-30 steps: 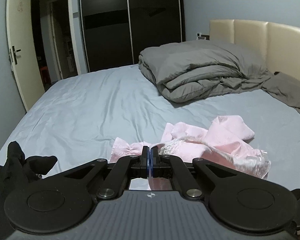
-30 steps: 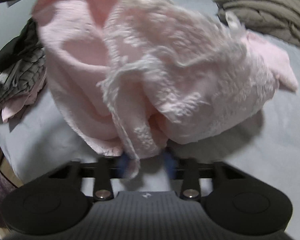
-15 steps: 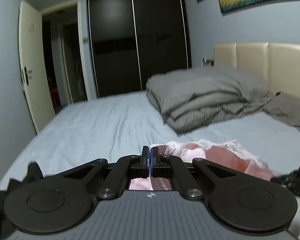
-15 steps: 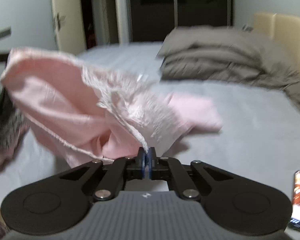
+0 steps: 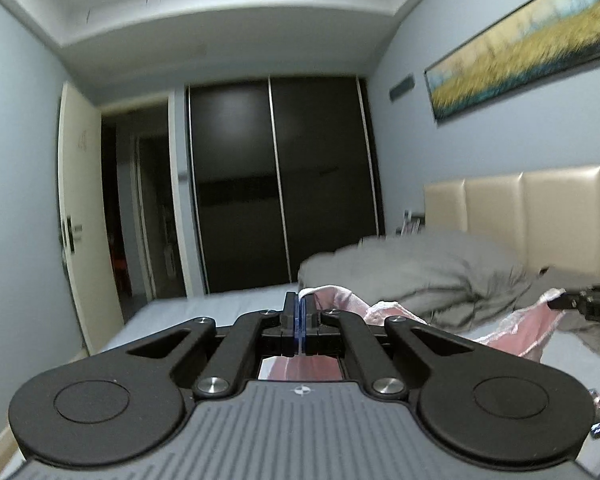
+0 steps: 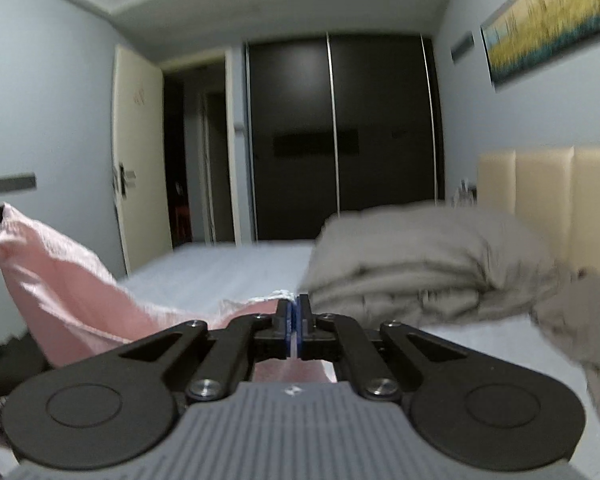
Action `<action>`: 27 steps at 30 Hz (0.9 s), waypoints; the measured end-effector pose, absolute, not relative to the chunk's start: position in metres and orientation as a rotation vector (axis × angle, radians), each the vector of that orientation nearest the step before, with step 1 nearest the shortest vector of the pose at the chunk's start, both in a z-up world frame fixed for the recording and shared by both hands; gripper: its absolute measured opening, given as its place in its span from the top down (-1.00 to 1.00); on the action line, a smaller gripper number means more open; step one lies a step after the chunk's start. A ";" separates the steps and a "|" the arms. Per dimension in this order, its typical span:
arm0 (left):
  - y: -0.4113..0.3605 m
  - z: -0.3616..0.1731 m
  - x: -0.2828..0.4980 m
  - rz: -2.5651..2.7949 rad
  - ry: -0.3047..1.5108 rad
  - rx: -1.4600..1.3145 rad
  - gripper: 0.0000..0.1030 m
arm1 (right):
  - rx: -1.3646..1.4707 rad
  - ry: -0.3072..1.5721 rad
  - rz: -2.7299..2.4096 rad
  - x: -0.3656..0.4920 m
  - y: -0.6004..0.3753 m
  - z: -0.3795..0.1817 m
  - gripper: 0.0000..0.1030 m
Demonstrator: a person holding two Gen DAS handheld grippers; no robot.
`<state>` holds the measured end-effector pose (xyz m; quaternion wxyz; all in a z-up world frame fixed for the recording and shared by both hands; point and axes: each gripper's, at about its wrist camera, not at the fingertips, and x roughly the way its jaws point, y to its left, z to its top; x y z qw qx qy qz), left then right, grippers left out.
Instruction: Fold clothes
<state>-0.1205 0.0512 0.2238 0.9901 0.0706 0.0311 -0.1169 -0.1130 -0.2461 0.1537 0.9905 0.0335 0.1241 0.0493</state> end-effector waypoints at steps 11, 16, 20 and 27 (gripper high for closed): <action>0.044 0.226 -0.109 -0.281 0.157 0.207 1.00 | 0.037 0.211 0.183 -0.111 -0.247 0.192 0.94; 0.042 0.162 -0.053 -0.284 0.368 0.233 1.00 | 0.003 0.387 0.205 -0.069 -0.239 0.133 0.94; 0.043 0.110 -0.012 -0.280 0.521 0.255 1.00 | -0.025 0.527 0.222 -0.035 -0.232 0.085 0.94; 0.051 0.040 0.037 -0.284 0.697 0.245 1.00 | -0.059 0.746 0.245 0.018 -0.222 0.006 0.93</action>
